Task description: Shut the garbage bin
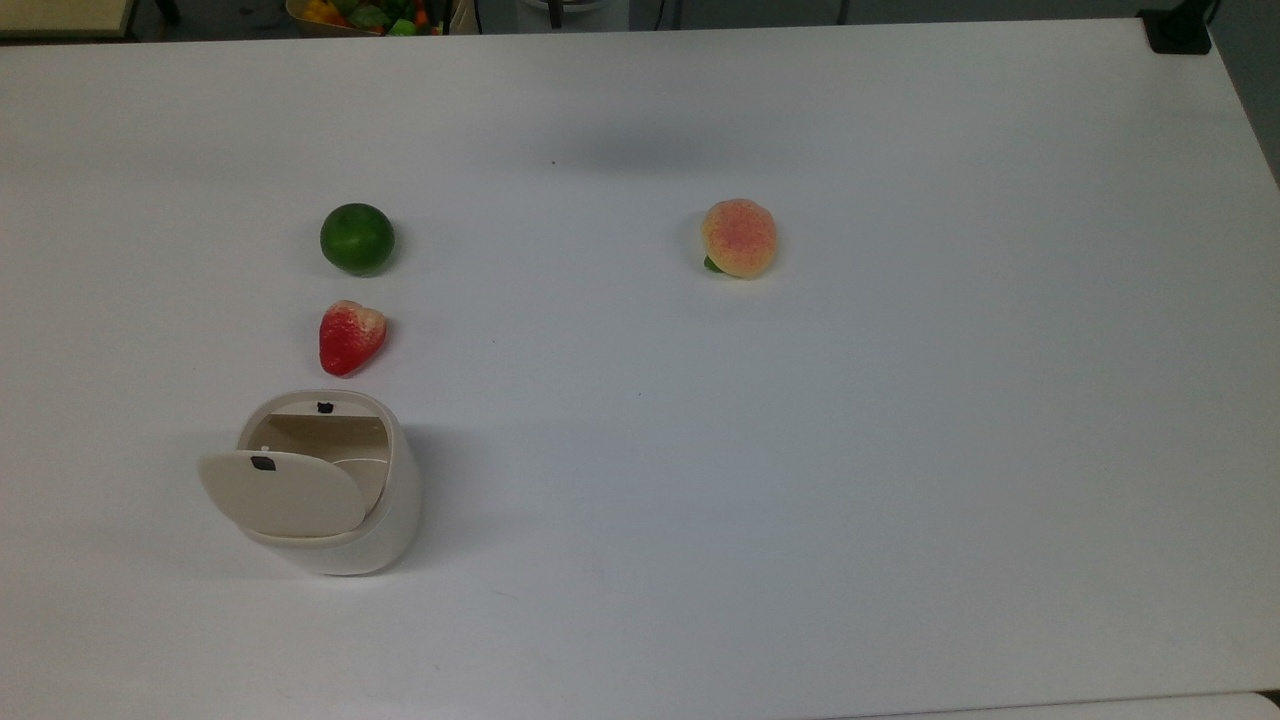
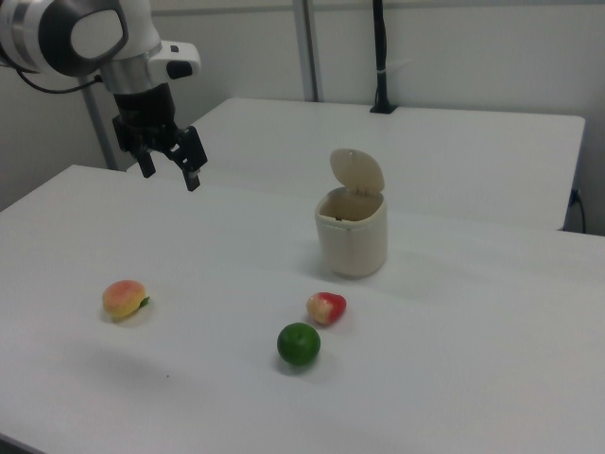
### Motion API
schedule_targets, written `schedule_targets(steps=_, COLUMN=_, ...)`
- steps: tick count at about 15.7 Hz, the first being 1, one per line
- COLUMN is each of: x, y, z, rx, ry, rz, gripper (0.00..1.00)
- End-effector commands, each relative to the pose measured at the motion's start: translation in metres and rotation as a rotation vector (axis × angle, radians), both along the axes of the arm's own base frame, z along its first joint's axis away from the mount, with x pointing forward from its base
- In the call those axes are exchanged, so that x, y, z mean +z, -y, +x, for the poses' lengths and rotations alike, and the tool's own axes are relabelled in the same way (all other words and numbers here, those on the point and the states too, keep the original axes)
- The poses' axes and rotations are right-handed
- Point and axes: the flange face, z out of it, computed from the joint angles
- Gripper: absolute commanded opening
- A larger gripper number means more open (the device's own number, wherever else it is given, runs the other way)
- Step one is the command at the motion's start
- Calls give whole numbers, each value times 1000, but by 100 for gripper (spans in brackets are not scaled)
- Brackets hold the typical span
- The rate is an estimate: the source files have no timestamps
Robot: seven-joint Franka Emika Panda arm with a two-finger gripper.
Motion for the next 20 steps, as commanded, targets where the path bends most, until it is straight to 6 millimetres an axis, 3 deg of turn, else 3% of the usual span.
schedule_targets(steps=1, x=2, y=-3, z=-2, rx=-10, ry=-7, rz=12, gripper=100)
schedule_targets(steps=10, x=0, y=-3, z=-1, rx=-5, ry=-10, rz=12, gripper=100)
schedule_targets(steps=11, x=-1, y=-3, z=-1, rx=2, ry=-11, rz=11, gripper=94)
schedule_targets(steps=15, x=-1, y=-4, z=-1, rx=8, ry=-10, rz=12, gripper=26)
schedule_targets(steps=16, x=-1, y=-4, z=0, rx=7, ry=-10, rz=12, gripper=14)
schedule_targets(steps=18, x=0, y=-4, z=4, rx=0, ry=24, rz=14, gripper=0)
schedule_targets(steps=20, x=3, y=-5, z=8, rx=-12, ry=56, rz=29, gripper=0)
